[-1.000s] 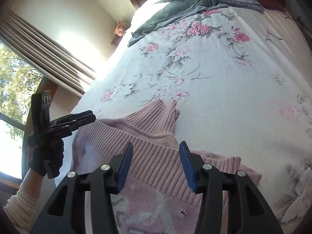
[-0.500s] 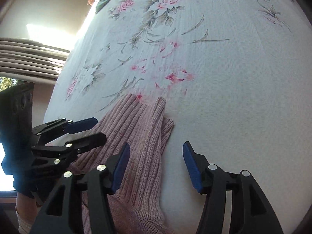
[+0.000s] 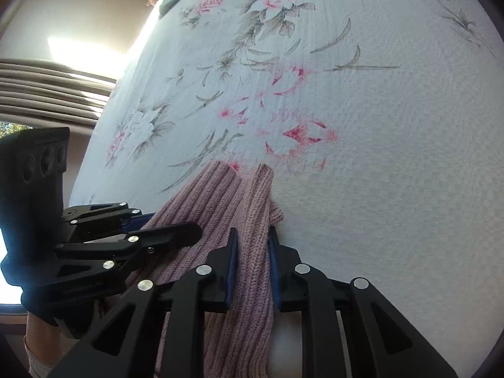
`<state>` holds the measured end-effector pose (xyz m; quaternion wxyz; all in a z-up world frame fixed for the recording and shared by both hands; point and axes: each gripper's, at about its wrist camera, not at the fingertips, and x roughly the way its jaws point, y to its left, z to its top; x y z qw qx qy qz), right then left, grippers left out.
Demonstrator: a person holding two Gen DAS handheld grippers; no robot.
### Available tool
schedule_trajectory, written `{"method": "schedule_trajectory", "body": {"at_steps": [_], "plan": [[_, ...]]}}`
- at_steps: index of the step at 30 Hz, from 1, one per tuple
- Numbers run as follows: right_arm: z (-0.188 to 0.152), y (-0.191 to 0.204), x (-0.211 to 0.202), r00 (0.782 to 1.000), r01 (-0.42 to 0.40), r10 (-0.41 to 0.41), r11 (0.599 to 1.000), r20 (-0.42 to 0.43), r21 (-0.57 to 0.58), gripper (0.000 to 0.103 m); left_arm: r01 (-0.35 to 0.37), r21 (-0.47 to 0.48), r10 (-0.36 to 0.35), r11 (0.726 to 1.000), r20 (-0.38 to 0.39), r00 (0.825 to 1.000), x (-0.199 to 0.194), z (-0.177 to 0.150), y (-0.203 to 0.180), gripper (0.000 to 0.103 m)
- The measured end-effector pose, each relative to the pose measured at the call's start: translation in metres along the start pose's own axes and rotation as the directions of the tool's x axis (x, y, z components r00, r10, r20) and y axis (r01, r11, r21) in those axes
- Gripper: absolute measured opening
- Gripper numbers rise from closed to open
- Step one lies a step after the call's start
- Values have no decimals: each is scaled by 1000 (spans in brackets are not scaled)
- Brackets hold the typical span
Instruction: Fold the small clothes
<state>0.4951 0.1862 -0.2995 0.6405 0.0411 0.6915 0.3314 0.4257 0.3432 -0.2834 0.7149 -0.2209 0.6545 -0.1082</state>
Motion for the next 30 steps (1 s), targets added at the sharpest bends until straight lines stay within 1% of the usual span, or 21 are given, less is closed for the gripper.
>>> {"method": "schedule_trajectory", "body": {"at_steps": [1,3,4,6,7,10,12,16,18,21,24,26,30], "plan": [[-2,3,-10,999,-18,19,1000,40,-6,17,4,9,-5,1000,25,1000,-7,-2,-3,16],[-7,8,-32,992,-59,61,998,112,-17,17,35,20,-37,999,88,995,-25,-7,-9,15],[-11,11,-43,986,-79,83,996,142,-29,16,59,21,-62,998,126,990,-36,-8,-12,15],[-20,19,-66,974,-103,114,992,196,-68,16,115,32,-119,993,200,972,-59,-16,-19,15],[-26,23,-77,966,-119,135,989,219,-84,16,124,51,-132,991,236,963,-70,-22,-24,15],[-45,36,-111,939,-154,192,977,284,-150,16,103,142,-144,985,323,935,-100,-44,-49,15],[-59,49,-127,926,-151,210,968,313,-202,16,99,181,-159,979,362,919,-115,-60,-60,15],[-95,72,-150,915,-108,216,945,342,-308,16,100,227,-189,969,414,891,-137,-97,-69,15],[-115,82,-155,913,-98,222,934,341,-344,16,83,262,-195,962,436,879,-142,-116,-73,15],[-146,94,-156,918,-60,207,916,339,-396,16,57,305,-199,951,459,866,-146,-147,-78,15],[-172,99,-153,924,-43,195,907,328,-418,16,11,344,-186,939,479,858,-145,-175,-81,15],[-186,99,-146,932,-36,184,905,313,-424,16,-27,375,-171,927,485,858,-140,-192,-84,15],[-206,95,-130,950,3,131,904,283,-427,16,-51,411,-160,910,463,872,-125,-213,-80,15]]}}
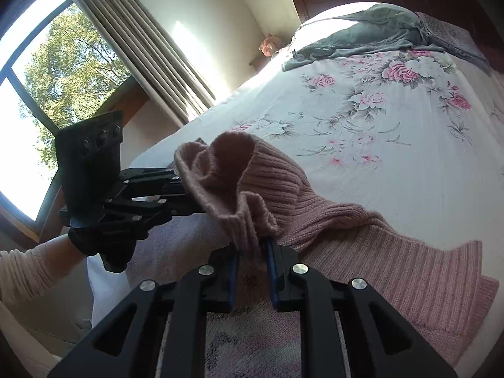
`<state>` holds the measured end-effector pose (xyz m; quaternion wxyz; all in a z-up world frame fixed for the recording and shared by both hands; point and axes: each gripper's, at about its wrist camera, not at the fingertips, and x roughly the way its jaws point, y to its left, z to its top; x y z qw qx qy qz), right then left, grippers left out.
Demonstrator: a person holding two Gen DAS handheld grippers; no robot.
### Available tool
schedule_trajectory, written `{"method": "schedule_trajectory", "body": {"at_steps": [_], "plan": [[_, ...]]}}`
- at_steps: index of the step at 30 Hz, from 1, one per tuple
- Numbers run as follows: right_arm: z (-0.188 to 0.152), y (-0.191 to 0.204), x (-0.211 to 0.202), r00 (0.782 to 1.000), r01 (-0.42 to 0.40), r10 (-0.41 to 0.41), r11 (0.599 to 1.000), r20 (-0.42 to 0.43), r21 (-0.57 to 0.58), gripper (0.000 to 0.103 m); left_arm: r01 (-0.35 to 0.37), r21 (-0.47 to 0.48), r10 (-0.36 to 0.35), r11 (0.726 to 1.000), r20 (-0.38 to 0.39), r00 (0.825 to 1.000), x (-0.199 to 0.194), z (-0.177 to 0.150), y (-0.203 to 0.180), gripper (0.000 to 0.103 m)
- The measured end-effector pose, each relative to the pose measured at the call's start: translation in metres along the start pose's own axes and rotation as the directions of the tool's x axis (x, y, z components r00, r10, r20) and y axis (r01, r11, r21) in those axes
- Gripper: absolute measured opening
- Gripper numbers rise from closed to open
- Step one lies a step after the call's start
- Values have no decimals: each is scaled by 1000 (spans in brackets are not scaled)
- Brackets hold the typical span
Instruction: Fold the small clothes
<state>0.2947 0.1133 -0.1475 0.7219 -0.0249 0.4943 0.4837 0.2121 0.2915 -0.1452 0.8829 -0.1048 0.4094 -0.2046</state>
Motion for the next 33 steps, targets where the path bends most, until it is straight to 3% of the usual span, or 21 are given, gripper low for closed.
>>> {"method": "schedule_trajectory", "body": {"at_steps": [6,10,13,17,20,24,27,33], "plan": [[-19,-2,-3,998,-6,9,999,-58,50,30,16,-4,-16,1000,-6,1000,4,-13,7,15],[-6,-12,-43,988,-140,128,978,81,152,31,10,18,-10,1000,-11,1000,2,-18,5,15],[21,-14,-50,994,-59,41,982,105,181,31,-7,43,7,999,-13,1000,0,-23,1,15],[49,-16,-30,995,-49,29,977,97,206,31,-28,58,29,998,-11,1000,-2,-30,-3,16],[57,-19,0,998,-49,40,972,42,231,30,-36,62,36,997,-11,999,-5,-34,-5,16],[42,-5,18,997,-66,72,976,-21,207,29,-40,55,41,998,-17,999,-9,-35,-5,17],[23,6,26,997,-24,38,983,-72,180,29,-19,21,19,1000,-23,1000,-20,-36,-3,19],[-12,6,31,996,-45,62,970,-64,238,25,8,-150,0,989,54,999,-49,-21,6,26]]}}
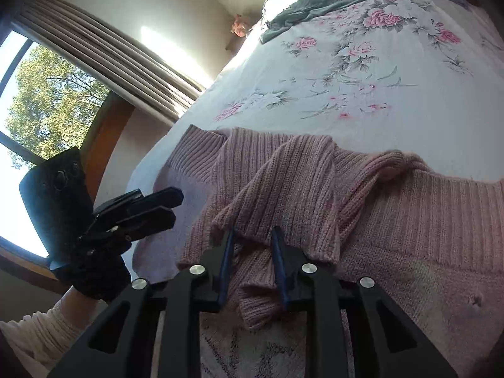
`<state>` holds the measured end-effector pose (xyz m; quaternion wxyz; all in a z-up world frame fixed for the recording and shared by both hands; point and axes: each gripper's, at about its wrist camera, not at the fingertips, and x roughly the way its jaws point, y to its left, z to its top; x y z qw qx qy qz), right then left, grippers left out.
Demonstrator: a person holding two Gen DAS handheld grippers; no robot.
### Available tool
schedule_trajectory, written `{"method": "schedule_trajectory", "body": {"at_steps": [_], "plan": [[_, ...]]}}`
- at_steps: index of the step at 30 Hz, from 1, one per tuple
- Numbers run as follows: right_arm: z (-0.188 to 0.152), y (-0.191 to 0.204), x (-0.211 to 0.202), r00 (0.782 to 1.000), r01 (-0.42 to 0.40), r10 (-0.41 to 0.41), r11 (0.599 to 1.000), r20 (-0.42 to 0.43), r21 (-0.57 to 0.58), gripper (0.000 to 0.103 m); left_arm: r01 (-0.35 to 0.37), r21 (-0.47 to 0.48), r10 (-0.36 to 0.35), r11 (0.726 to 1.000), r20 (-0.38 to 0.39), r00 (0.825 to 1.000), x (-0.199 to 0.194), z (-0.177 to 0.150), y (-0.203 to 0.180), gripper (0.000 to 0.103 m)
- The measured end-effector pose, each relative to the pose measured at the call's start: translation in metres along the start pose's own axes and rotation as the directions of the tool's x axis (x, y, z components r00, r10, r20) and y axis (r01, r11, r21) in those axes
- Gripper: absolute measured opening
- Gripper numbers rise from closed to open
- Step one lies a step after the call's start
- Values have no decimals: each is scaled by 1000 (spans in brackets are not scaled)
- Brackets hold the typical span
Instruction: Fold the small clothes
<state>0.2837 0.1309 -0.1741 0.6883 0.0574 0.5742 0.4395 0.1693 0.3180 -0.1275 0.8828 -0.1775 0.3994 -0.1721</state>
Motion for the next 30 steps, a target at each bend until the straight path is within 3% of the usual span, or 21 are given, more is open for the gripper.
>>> {"method": "schedule_trajectory", "body": {"at_steps": [5,8,10,15,18,20,23,25,30], "plan": [[-8,-1,0,999,14,-15,1000,42,15,24,-46,-16,46,999,-40,998,26,22,-18,27],[-14,4,-2,997,48,-48,999,60,-7,24,-52,-34,48,998,-126,991,54,24,-22,27],[-18,8,-6,995,78,-76,997,68,-22,24,-88,-13,83,996,-205,975,74,18,-23,26],[-37,18,-48,989,120,-117,992,94,-30,29,-118,20,119,993,-219,968,74,13,-26,26],[-53,10,-95,971,185,-189,982,144,43,35,-124,26,127,992,-222,967,73,10,-26,26],[-66,-6,-127,953,239,-260,961,159,138,54,-128,22,130,991,-219,967,73,8,-26,26],[-87,-37,-161,920,318,-365,909,144,269,58,-127,12,127,992,-213,969,73,7,-25,27],[-100,-58,-170,926,304,-360,891,115,337,60,-123,11,122,992,-206,971,73,5,-24,27],[-119,-106,-156,971,153,-222,867,94,474,63,-113,0,111,994,-200,974,72,3,-23,28]]}}
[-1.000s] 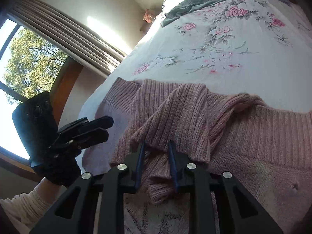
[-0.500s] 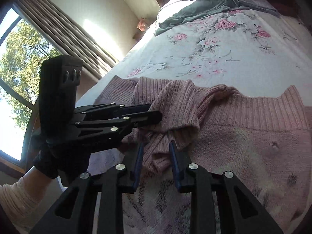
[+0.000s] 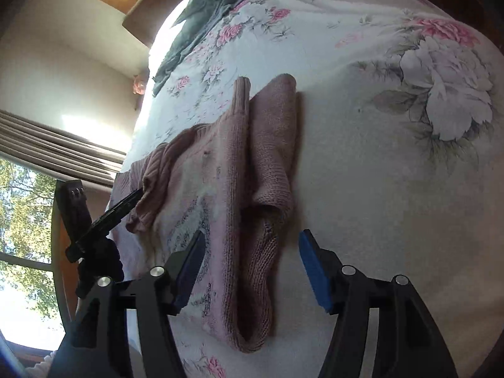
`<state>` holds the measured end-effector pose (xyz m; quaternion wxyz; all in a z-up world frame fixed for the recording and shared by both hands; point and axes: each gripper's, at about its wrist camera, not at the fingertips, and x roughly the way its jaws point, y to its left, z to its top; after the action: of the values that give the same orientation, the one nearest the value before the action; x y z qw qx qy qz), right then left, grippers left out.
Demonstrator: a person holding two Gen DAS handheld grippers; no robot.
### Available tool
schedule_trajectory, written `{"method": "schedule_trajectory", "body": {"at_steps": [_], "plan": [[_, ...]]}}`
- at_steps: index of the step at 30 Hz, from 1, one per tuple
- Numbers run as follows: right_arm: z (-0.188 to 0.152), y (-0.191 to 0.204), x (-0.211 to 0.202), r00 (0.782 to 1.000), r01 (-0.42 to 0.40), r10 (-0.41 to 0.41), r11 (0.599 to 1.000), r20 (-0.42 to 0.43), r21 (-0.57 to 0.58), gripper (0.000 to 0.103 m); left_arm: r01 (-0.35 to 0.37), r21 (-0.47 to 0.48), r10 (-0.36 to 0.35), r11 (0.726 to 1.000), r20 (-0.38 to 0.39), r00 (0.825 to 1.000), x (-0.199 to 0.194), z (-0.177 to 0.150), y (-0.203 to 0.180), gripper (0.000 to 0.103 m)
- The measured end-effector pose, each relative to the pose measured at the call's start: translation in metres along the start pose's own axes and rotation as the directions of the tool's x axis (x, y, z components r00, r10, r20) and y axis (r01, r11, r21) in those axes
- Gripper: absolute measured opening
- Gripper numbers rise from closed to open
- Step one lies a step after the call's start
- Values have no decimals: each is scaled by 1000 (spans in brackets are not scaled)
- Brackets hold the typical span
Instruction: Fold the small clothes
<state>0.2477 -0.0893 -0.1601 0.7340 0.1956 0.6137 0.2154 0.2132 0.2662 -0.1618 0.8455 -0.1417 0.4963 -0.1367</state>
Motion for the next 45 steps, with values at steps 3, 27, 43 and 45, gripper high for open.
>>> {"method": "schedule_trajectory", "body": {"at_steps": [3,27,43,45], "plan": [[3,-7,9,999,-41,40,999,24,24,65,0,4,0,1000,1,1000,-1,-1,-1,28],[29,81,5,963,-254,258,965,78,-58,25,75,-48,-75,996,8,997,-3,-2,12,28],[5,287,93,994,-103,64,842,-92,-529,25,304,-380,-263,874,156,952,-53,-44,93,32],[-3,297,108,995,-78,26,825,-101,-560,25,295,-383,-238,875,190,952,-71,-51,108,32]]}}
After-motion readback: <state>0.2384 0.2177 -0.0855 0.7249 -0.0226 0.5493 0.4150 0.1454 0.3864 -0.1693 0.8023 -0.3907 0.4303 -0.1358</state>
